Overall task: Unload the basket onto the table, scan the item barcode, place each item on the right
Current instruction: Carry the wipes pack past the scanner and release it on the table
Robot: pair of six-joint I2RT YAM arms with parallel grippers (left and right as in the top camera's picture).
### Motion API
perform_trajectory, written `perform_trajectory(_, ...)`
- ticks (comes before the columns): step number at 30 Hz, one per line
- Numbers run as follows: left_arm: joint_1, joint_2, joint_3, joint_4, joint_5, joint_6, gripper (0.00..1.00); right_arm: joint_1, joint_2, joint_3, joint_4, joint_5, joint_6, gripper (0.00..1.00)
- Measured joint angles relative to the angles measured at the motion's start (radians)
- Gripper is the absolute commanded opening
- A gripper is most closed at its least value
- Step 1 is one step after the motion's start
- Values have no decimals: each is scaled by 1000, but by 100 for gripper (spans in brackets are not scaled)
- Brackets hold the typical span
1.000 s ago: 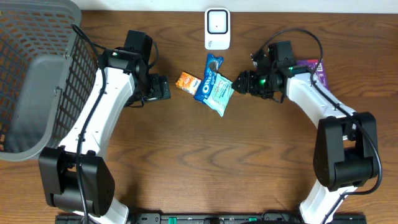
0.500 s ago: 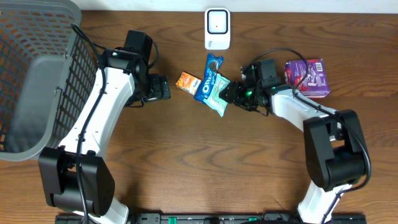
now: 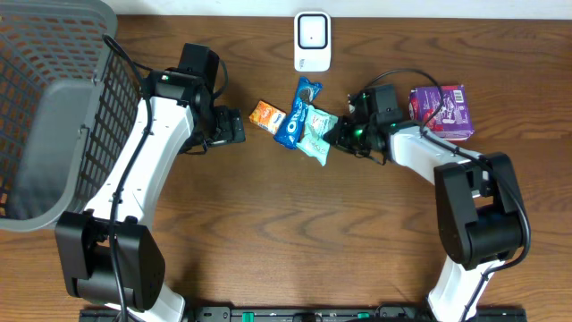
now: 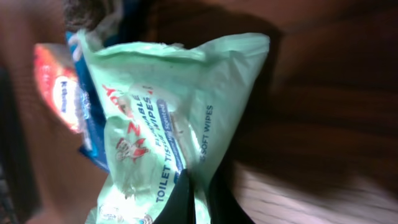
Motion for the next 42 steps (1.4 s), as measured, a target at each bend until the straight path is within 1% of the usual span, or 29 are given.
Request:
perform_trajectory(2,0,0,0,0,0,0,98,-12,-9,36,-94,53,-45,1)
perform_trajectory(5,0,0,0,0,0,0,98,-19,-29,97,-262,204,-112,1)
perform_trajectory(8,0,0,0,0,0,0,98,-17,-50,162,-384,368,-178,1)
perform_trajectory(10,0,0,0,0,0,0,98,-7,-65,197,-424,455,-217,5)
perform_trajectory(11,0,0,0,0,0,0,98,-1,-72,208,-432,483,-234,10)
perform_trajectory(13,0,0,0,0,0,0,98,13,-82,220,-435,519,-257,29)
perform_trajectory(14,0,0,0,0,0,0,98,23,-85,222,-435,535,-267,34)
perform_trajectory(16,0,0,0,0,0,0,98,46,-85,222,-425,556,-282,48)
perform_trajectory(18,0,0,0,0,0,0,98,71,-85,222,-405,569,-304,52)
perform_trajectory(23,0,0,0,0,0,0,98,157,-85,222,-356,606,-343,54)
perform_trajectory(29,0,0,0,0,0,0,98,251,-63,223,-336,710,-351,54)
perform_trajectory(37,0,0,0,0,0,0,98,271,69,224,-299,811,-332,55)
perform_trajectory(39,0,0,0,0,0,0,98,271,77,226,-288,834,-331,57)
perform_trajectory(41,0,0,0,0,0,0,98,269,85,230,-283,846,-331,54)
perform_trajectory(42,0,0,0,0,0,0,98,269,92,233,-283,857,-332,46)
